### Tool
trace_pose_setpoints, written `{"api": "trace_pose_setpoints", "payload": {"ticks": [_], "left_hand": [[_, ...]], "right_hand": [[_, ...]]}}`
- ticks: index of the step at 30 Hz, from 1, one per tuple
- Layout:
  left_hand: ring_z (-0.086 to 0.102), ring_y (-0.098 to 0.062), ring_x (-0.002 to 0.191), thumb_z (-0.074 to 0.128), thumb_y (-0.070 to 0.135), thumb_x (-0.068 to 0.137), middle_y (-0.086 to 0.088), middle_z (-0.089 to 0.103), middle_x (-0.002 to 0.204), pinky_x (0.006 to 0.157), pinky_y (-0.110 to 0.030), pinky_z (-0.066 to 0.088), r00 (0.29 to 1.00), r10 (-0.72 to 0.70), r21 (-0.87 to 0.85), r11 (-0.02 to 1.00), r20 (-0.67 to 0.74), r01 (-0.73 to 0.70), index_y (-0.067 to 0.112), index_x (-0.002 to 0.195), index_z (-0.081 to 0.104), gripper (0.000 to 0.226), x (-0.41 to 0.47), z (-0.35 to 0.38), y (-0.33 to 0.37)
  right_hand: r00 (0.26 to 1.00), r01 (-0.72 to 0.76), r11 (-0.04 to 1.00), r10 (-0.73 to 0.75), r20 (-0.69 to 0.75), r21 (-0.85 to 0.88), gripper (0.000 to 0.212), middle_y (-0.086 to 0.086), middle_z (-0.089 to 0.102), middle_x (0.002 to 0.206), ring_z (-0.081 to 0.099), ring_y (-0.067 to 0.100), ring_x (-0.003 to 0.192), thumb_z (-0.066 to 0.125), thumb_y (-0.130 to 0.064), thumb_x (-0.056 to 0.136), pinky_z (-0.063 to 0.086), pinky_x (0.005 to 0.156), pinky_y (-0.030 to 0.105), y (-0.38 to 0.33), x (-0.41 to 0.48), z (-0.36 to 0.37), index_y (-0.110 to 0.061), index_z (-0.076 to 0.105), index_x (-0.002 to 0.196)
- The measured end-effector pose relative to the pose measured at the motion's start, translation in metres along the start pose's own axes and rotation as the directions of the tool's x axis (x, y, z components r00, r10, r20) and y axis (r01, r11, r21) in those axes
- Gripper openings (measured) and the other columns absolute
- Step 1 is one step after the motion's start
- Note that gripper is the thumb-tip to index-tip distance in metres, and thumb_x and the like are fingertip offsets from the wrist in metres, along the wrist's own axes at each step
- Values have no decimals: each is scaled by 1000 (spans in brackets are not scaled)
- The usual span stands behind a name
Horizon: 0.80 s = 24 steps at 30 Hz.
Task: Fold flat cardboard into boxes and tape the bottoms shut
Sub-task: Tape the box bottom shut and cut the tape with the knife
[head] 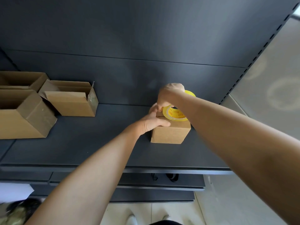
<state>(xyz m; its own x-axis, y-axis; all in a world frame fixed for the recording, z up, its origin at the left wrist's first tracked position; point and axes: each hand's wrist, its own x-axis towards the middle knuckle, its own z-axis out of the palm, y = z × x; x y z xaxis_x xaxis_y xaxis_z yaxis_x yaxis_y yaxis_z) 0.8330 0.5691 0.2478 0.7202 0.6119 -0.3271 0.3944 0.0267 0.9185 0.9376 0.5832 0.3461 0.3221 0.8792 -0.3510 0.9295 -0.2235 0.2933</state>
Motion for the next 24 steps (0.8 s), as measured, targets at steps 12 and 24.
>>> {"api": "trace_pose_setpoints", "payload": {"ticks": [12,24], "left_hand": [[20,-13,139,78,40,75,17,6,151,111,-34,23,1000,6,158,987,-27,-2,36,149,10,102,13,0,-12],[13,-17,144,76,29,79,17,-1,156,116,-40,21,997,-78,165,983,-24,81,38,150,7,99,15,-2,0]], "right_hand": [[989,53,888,-110,99,456,46,0,70,71,66,17,70,55,-68,75,48,68,30,72,-14,-15,-22,65,76],[992,27,962,-58,108,272,48,-4,61,79,58,15,73,62,-71,70,46,68,31,97,-14,3,-24,58,73]]}}
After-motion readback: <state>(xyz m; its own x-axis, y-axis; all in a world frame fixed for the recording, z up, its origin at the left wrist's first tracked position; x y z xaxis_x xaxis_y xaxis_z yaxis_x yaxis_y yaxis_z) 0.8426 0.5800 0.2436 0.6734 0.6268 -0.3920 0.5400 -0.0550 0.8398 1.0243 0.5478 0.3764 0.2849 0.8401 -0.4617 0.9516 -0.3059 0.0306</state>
